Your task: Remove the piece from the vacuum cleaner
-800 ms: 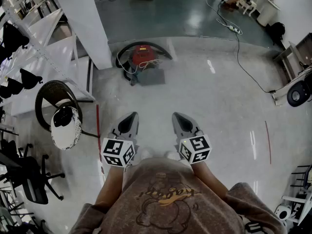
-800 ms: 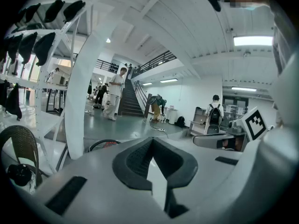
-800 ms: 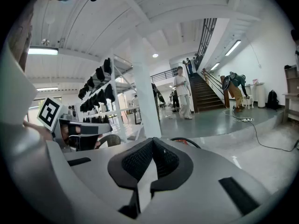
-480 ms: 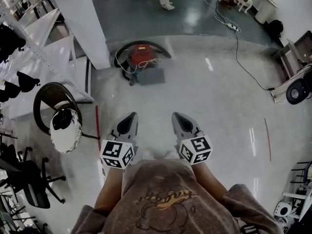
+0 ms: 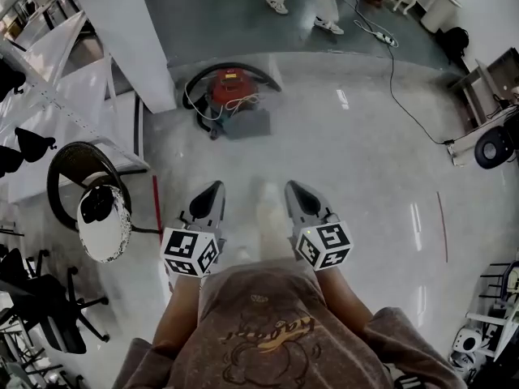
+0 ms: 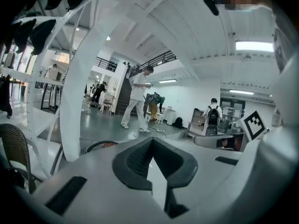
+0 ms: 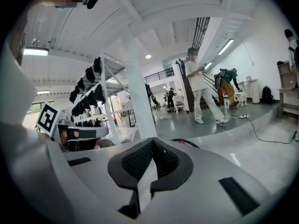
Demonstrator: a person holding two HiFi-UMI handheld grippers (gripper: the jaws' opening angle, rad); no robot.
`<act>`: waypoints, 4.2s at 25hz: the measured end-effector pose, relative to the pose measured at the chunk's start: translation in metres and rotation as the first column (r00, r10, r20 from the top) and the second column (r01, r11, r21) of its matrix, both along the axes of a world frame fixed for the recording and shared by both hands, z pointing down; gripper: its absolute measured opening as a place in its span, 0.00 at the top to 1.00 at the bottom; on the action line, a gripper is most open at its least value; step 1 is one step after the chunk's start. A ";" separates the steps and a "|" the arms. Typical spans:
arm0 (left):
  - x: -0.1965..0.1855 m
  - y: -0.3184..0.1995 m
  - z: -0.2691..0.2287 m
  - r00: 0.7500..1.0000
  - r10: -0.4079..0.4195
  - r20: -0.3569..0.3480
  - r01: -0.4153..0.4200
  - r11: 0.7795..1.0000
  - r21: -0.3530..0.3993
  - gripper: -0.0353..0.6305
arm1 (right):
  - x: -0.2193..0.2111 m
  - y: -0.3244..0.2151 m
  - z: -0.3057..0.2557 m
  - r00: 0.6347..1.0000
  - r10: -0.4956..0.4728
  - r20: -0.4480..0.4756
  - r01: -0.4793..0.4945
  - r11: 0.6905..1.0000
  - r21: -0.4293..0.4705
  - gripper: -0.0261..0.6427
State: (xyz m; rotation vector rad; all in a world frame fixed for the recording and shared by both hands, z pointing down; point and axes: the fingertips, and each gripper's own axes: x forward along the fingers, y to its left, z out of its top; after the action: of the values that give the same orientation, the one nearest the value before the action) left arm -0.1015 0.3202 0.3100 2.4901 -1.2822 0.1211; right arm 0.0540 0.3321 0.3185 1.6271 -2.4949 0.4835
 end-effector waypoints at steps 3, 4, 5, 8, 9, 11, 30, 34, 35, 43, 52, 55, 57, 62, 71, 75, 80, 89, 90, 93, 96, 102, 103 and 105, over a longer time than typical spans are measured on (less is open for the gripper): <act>0.002 -0.025 0.002 1.000 -0.003 0.004 0.003 1.000 0.006 0.94 | 0.001 -0.028 0.004 1.000 -0.010 -0.001 0.010 1.000 0.003 0.96; 0.003 -0.035 0.003 1.000 -0.007 0.003 0.007 1.000 0.006 0.94 | 0.001 -0.038 0.007 1.000 -0.011 -0.001 0.011 1.000 0.002 0.96; 0.003 -0.045 0.005 1.000 -0.010 0.001 0.010 1.000 0.005 0.94 | 0.002 -0.049 0.009 1.000 -0.013 -0.002 0.013 1.000 0.002 0.96; 0.007 -0.080 0.008 1.000 -0.019 -0.002 0.019 1.000 0.006 0.94 | 0.006 -0.088 0.011 1.000 -0.025 -0.003 0.025 1.000 0.006 0.96; 0.009 -0.094 0.008 1.000 -0.021 -0.001 0.021 1.000 0.008 0.94 | 0.008 -0.103 0.012 1.000 -0.029 -0.003 0.029 1.000 0.007 0.96; 0.013 -0.122 0.007 1.000 -0.027 -0.001 0.027 1.000 0.006 0.94 | 0.011 -0.132 0.012 0.999 -0.038 -0.001 0.038 0.999 0.001 0.96; 0.057 -0.317 -0.011 0.990 -0.138 0.017 0.138 0.990 -0.014 0.94 | 0.049 -0.339 0.007 0.983 -0.184 0.005 0.184 0.982 -0.045 0.96; 0.055 -0.330 -0.006 0.991 -0.135 0.020 0.135 0.990 -0.030 0.94 | 0.046 -0.351 0.015 0.983 -0.181 0.018 0.182 0.981 -0.062 0.96; 0.054 -0.333 -0.004 0.991 -0.132 0.021 0.132 0.991 -0.035 0.94 | 0.043 -0.353 0.016 0.983 -0.181 0.022 0.182 0.981 -0.062 0.96; 0.053 -0.348 -0.004 0.998 -0.067 0.000 0.067 0.997 -0.036 0.94 | 0.031 -0.369 0.008 0.979 -0.193 0.059 0.195 0.981 -0.020 0.96; 0.047 -0.372 -0.001 0.999 -0.004 -0.041 0.002 0.999 -0.037 0.60 | 0.014 -0.381 0.010 0.969 -0.227 0.102 0.230 0.973 -0.026 0.65; 0.047 -0.377 0.003 0.999 0.023 -0.046 -0.025 0.999 -0.041 0.57 | 0.009 -0.387 0.016 0.965 -0.243 0.094 0.248 0.968 -0.040 0.62; 0.048 -0.380 0.008 0.998 0.041 -0.046 -0.044 0.998 -0.049 0.56 | 0.008 -0.392 0.022 0.967 -0.241 0.087 0.246 0.968 -0.052 0.62; 0.050 -0.389 0.030 0.997 0.062 -0.038 -0.065 0.994 -0.084 0.56 | 0.013 -0.404 0.046 0.970 -0.235 0.062 0.240 0.965 -0.102 0.62; 0.047 -0.408 0.123 0.997 0.083 -0.006 -0.083 0.980 -0.181 0.56 | 0.024 -0.425 0.134 0.970 -0.244 0.020 0.243 0.947 -0.210 0.62; 0.048 -0.421 0.171 0.996 0.093 -0.004 -0.092 0.973 -0.211 0.56 | 0.021 -0.433 0.180 0.964 -0.265 0.013 0.260 0.935 -0.242 0.62; 0.051 -0.433 0.240 0.993 0.116 0.002 -0.112 0.964 -0.242 0.56 | 0.007 -0.441 0.246 0.953 -0.301 0.003 0.291 0.917 -0.274 0.62; 0.069 -0.423 0.354 0.984 0.180 -0.015 -0.175 0.927 -0.332 0.56 | 0.002 -0.433 0.362 0.916 -0.394 -0.078 0.345 0.870 -0.351 0.62; 0.070 -0.423 0.365 0.981 0.192 -0.005 -0.182 0.923 -0.338 0.56 | 0.001 -0.432 0.372 0.908 -0.410 -0.086 0.356 0.863 -0.358 0.62; 0.074 -0.422 0.399 0.971 0.237 0.034 -0.209 0.909 -0.362 0.56 | -0.001 -0.429 0.403 0.875 -0.469 -0.124 0.392 0.834 -0.389 0.61; 0.081 -0.420 0.431 0.951 0.300 0.077 -0.248 0.887 -0.390 0.56 | -0.002 -0.426 0.434 0.836 -0.528 -0.153 0.421 0.794 -0.439 0.61; 0.094 -0.410 0.481 0.899 0.413 0.148 -0.309 0.835 -0.455 0.56 | -0.005 -0.420 0.485 0.739 -0.645 -0.195 0.479 0.706 -0.522 0.61; 0.095 -0.408 0.488 0.890 0.428 0.155 -0.316 0.826 -0.467 0.56 | -0.005 -0.420 0.493 0.727 -0.657 -0.200 0.481 0.695 -0.534 0.61; 0.098 -0.404 0.504 0.871 0.461 0.169 -0.332 0.807 -0.489 0.56 | -0.005 -0.420 0.506 0.705 -0.679 -0.207 0.486 0.674 -0.556 0.61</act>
State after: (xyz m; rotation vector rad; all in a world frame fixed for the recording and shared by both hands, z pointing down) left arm -0.0031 -0.0839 0.8144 2.3361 -0.6763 0.8079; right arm 0.0491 -0.0874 0.8244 0.5778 -2.1764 0.5285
